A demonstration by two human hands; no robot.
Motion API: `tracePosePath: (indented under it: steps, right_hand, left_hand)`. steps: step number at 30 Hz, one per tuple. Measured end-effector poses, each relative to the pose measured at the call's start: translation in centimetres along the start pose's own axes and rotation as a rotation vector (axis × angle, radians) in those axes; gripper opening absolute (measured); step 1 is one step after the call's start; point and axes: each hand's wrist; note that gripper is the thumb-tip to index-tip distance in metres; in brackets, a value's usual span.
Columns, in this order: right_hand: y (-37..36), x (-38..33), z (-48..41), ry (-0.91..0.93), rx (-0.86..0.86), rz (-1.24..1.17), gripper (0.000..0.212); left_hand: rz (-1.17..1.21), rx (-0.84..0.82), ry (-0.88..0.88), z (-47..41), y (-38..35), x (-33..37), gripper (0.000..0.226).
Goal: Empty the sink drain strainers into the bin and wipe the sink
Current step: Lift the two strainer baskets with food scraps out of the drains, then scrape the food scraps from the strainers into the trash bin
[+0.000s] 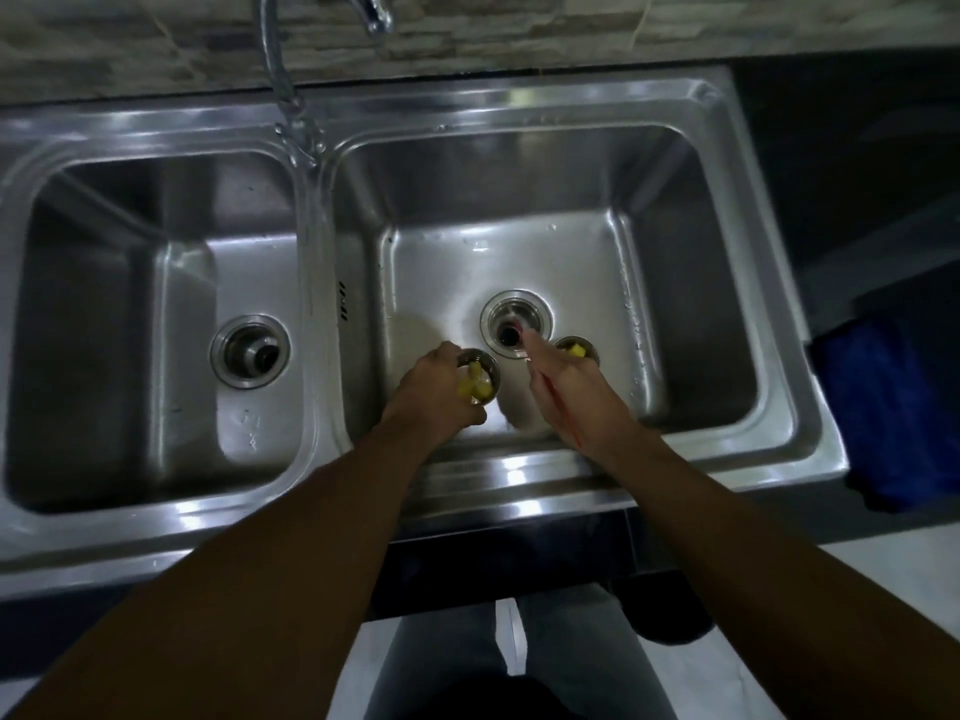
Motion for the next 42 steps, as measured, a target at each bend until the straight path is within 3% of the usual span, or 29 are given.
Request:
tracePosePath:
  steps: [2,4,6,7,11,13,15,23,28,36,42]
  right_hand:
    - [0.2,-0.4,1.0,0.020,0.041,-0.025,0.063]
    - [0.5,-0.6,2.3,0.057,0.031,-0.029,0.020]
    - [0.6,-0.4,3.2,0.115,0.076,-0.105,0.025]
    - [0.8,-0.6,3.9,0.144,0.117,-0.108,0.014]
    - [1.6,-1.8,5.8,0.016,0.342,-0.298,0.045]
    - [2.1,-1.5,7.0,0.098,0.464,-0.222,0.035]
    - [3.3,-1.4,8.2,0.146,0.528,-0.292,0.037]
    - [9.9,0.9,15.0,0.143,0.654,-0.457,0.044]
    - [13.5,5.6,21.6,0.131,0.768,-0.425,0.042]
    - [14.6,13.7,31.6,0.027,0.976,-0.406,0.035]
    - [12.5,19.2,37.4,-0.119,1.054,-0.410,0.035]
  left_hand:
    - [0.022,0.024,-0.023,1.2,0.6,1.0,0.078]
    - [0.031,0.050,-0.052,2.3,1.1,2.0,0.075]
    - [0.041,0.070,-0.088,3.3,1.5,3.0,0.073]
    - [0.040,0.074,-0.106,3.8,1.6,3.6,0.074]
    - [0.045,0.111,-0.204,5.3,1.7,6.0,0.073]
    - [0.047,0.133,-0.270,5.8,1.5,7.5,0.073]
    - [0.010,0.139,-0.342,6.1,1.1,9.2,0.074]
    - [-0.035,0.176,-0.484,8.0,-4.3,17.4,0.065]
    - [-0.011,0.142,-0.609,11.1,-9.8,22.8,0.066]
    - [0.059,0.039,-0.788,16.1,-19.8,28.2,0.071]
    - [0.023,-0.079,-0.781,18.5,-26.8,28.2,0.084]
Point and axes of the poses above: each hand's wrist, its own z-axis away from the middle knuckle, its own y-axis out of the back of the hand, x = y × z, and after that the axes turned 2 degrees about -z, right-handed
